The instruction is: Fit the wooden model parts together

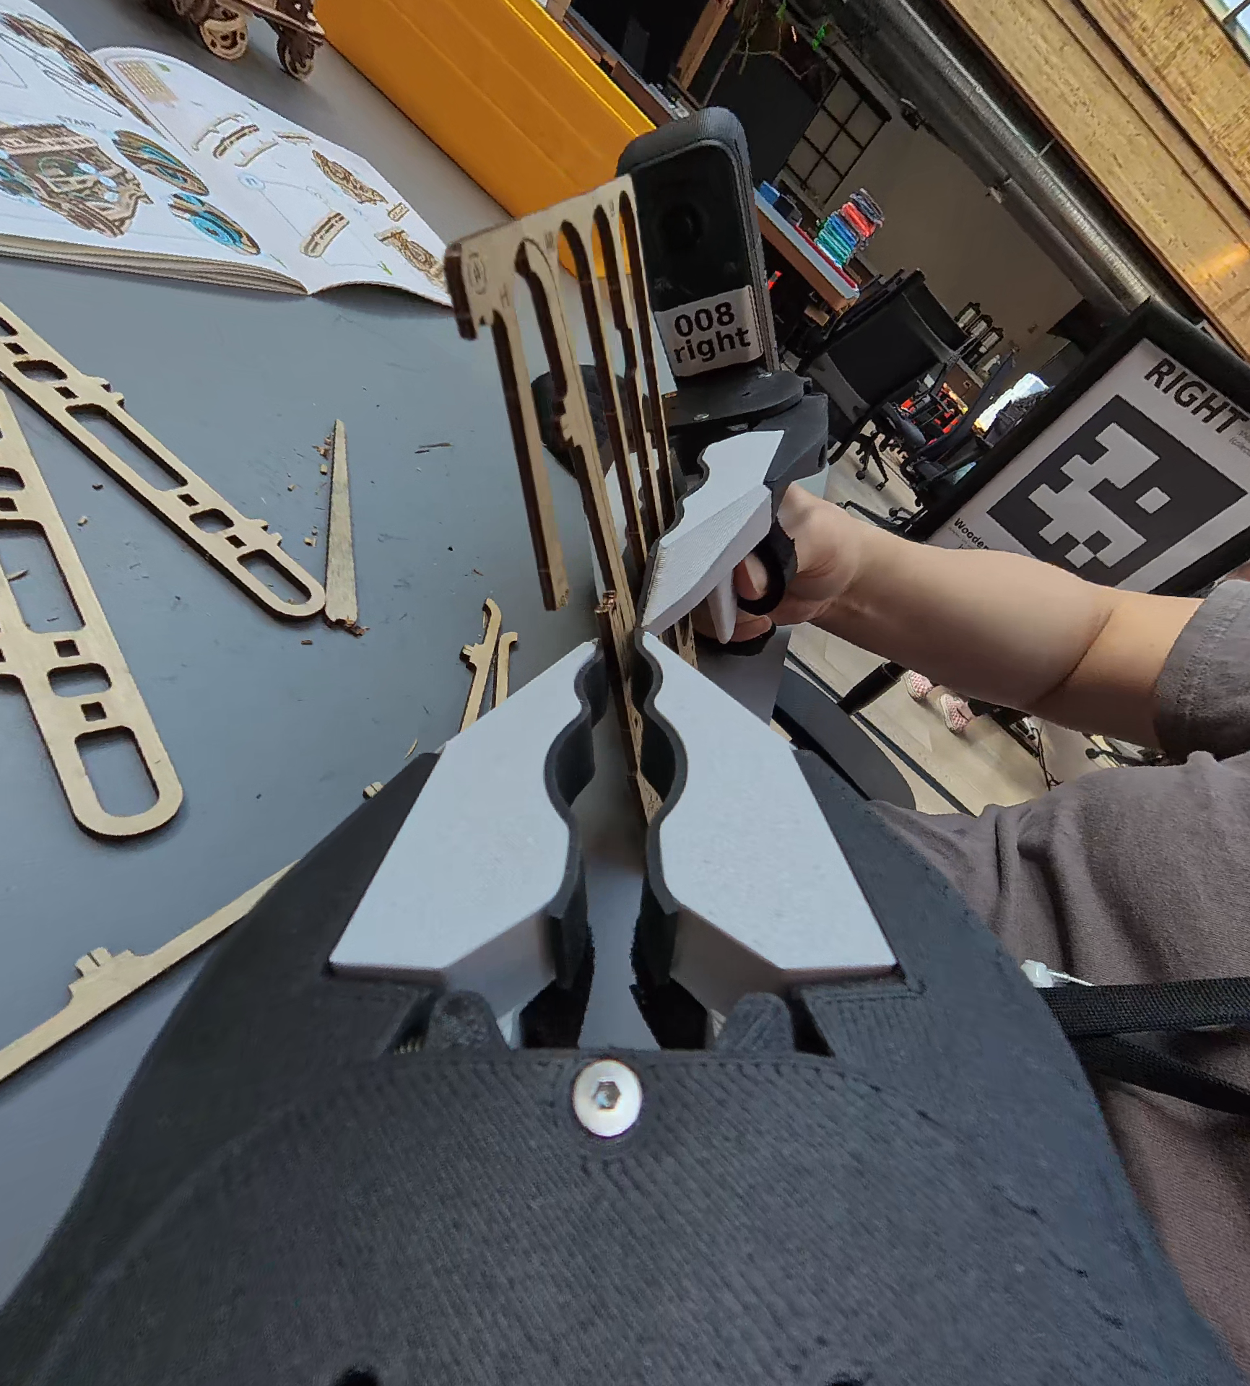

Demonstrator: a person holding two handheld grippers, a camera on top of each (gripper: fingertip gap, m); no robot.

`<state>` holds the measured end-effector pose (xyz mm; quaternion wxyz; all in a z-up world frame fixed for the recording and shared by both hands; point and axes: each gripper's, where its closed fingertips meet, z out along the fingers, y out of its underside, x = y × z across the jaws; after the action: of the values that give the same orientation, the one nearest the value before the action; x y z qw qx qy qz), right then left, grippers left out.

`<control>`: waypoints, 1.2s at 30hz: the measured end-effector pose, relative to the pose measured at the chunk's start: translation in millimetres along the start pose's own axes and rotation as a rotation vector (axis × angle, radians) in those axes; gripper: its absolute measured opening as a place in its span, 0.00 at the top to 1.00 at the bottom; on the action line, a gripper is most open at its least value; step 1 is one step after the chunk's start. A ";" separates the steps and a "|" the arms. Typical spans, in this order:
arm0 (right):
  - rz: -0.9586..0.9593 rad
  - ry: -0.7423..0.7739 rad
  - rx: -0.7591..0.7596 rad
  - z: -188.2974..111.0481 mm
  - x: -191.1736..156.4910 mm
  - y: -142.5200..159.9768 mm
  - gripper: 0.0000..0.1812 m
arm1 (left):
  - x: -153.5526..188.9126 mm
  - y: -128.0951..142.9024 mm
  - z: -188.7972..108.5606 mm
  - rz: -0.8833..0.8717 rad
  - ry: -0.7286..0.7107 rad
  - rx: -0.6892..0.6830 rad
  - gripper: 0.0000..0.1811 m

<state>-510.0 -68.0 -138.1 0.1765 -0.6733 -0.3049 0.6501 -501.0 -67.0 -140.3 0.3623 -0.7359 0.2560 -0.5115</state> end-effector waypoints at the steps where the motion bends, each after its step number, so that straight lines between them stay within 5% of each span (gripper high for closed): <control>1: -0.003 0.005 -0.001 0.3 0.5 0.2 1.00 | 0.1 0.0 -0.1 -0.006 0.006 0.000 0.99; 11: -0.014 -0.060 0.014 -1.4 -8.3 -2.5 1.00 | 8.8 -5.6 -1.6 0.024 0.066 0.031 0.98; 14: -0.032 -0.078 -0.012 0.7 -11.6 1.0 1.00 | 3.9 -7.5 -2.9 -0.047 0.081 0.037 0.86; 17: -0.050 -0.081 0.001 -0.2 -13.5 0.0 1.00 | 0.8 -7.8 -4.2 -0.069 0.096 0.026 0.85; 22: -0.051 -0.072 -0.009 0.7 -12.2 1.2 1.00 | 12.0 -7.1 -2.4 0.000 0.173 -0.012 0.99; 36: 0.022 -0.088 -0.015 0.4 -9.6 0.1 1.00 | 12.4 -6.1 -1.6 -0.047 0.277 -0.069 1.00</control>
<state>-510.1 -74.2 -130.9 0.1505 -0.6485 -0.3100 0.6787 -498.2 -73.0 -128.0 0.2861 -0.6762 0.3036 -0.6073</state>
